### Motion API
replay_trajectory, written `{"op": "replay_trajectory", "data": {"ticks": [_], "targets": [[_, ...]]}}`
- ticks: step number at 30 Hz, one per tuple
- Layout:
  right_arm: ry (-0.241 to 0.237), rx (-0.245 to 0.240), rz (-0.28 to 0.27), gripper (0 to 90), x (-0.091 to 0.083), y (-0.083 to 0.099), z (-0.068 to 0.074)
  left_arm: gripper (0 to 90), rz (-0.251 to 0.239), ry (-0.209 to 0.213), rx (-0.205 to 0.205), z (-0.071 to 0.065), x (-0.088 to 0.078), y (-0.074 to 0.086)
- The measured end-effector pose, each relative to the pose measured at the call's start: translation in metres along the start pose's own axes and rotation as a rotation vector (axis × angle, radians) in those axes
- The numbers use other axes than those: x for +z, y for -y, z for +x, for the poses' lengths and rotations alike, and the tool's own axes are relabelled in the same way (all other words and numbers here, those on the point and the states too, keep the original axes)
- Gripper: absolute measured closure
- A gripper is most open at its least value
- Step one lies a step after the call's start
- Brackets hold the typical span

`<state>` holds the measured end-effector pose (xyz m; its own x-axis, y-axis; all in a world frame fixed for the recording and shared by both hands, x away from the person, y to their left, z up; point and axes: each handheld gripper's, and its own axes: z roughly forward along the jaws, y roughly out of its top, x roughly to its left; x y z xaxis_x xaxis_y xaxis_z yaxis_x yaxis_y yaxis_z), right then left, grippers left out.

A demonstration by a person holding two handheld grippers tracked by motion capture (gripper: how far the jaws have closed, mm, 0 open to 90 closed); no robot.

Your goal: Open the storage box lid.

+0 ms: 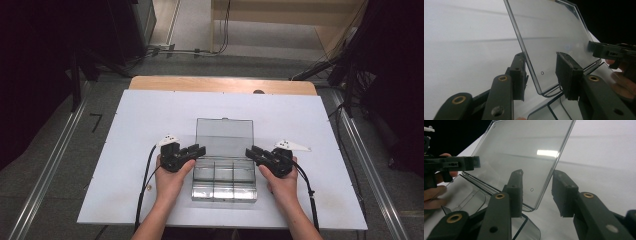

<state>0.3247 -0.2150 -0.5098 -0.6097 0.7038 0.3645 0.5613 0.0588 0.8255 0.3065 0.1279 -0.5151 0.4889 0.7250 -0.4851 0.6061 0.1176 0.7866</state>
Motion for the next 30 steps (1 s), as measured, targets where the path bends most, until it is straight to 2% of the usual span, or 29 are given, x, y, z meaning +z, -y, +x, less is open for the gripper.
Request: {"op": "replay_trajectory", "data": {"ticks": [7,16,18,22,28,30], "targets": [[0.024,0.014,0.014,58.0,0.001,0.000,-0.001,56.2,0.015,-0.002,-0.025,0.003,0.001,0.001],[0.021,0.020,0.029,55.1,0.001,0.000,-0.001,51.5,0.036,-0.008,-0.047,0.003,0.002,0.001],[0.005,0.021,0.029,51.7,0.001,-0.001,-0.002,47.7,0.040,-0.034,-0.034,0.003,0.001,0.001],[-0.006,0.013,0.029,40.8,-0.002,-0.003,-0.003,40.1,0.045,-0.050,-0.037,0.003,-0.002,0.000],[-0.026,-0.047,0.037,24.3,-0.014,-0.006,-0.002,29.6,0.031,-0.041,-0.016,-0.002,-0.006,-0.001],[-0.040,-0.045,0.021,21.2,-0.020,-0.008,-0.004,27.4,0.023,-0.040,-0.003,-0.005,-0.009,-0.002]]}}
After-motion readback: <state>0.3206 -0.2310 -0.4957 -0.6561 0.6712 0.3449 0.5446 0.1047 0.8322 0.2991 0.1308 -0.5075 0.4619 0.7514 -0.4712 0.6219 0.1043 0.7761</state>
